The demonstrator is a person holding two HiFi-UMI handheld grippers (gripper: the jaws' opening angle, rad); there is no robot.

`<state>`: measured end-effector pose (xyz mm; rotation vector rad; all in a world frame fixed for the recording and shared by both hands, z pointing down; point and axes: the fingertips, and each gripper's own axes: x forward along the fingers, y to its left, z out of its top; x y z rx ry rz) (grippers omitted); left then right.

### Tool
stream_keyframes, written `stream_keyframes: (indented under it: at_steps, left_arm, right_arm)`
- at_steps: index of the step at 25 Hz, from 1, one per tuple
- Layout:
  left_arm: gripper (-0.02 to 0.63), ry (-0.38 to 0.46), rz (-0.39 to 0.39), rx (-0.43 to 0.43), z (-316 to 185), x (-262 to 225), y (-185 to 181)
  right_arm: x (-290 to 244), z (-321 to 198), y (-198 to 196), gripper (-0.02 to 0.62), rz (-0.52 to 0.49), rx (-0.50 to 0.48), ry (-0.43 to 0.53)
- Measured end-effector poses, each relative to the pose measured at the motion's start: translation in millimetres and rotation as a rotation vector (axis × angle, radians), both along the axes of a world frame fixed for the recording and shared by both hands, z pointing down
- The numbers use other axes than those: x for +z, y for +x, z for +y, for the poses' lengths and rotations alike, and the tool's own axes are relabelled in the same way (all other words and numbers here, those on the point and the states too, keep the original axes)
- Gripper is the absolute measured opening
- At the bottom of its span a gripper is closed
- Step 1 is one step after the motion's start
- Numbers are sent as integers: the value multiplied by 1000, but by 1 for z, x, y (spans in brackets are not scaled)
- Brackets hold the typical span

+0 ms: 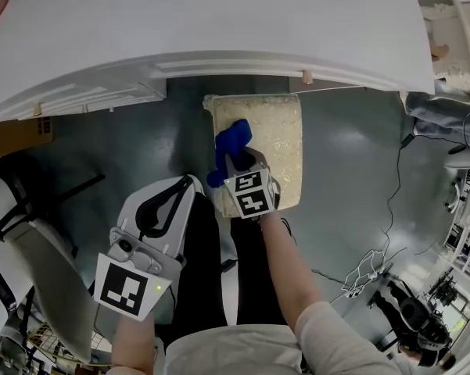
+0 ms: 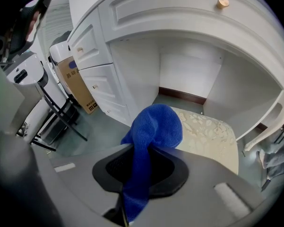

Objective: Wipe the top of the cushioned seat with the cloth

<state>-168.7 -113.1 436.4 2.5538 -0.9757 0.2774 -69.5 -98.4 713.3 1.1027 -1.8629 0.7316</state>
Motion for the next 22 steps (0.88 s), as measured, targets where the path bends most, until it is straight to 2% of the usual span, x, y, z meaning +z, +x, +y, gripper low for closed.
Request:
stream_keyframes:
  at_steps: [14,22]
  left_arm:
    - [0,21,-19,-57,42,-2,30]
    - [0,32,-43,-47,63,-4,58]
  right_arm:
    - [1,51,3,69,-51,-80,-28]
    - [2,56,36,69,-57,-67,-20]
